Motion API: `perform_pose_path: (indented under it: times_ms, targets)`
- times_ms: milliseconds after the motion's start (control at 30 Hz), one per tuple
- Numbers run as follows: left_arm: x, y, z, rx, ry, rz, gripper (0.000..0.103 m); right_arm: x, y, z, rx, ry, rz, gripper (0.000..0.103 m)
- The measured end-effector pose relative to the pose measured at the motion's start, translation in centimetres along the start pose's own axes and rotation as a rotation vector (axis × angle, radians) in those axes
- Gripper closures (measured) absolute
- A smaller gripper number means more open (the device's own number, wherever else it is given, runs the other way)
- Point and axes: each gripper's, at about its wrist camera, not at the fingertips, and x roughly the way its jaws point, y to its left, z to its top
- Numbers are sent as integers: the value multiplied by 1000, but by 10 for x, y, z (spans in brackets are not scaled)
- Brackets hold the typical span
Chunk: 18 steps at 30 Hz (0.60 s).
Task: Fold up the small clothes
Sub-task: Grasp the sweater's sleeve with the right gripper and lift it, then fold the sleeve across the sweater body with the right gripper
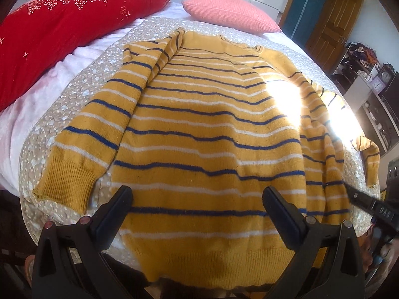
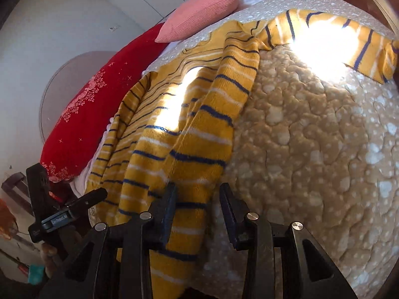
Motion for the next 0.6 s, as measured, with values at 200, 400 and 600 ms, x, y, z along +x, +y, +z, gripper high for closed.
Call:
perform_pose_path:
  times_ms: [200,400,600]
  targets:
    - [3,-7,4,4,18,0,0,-15,-18,-28,111,-13,72,65]
    - [-7,-19,12,26,3,-6,0,-40,-29,-27,148,-70,155,97]
    - [9,-21,13,34,31,27,0,-113,-86,-45,238,-206,-80,101]
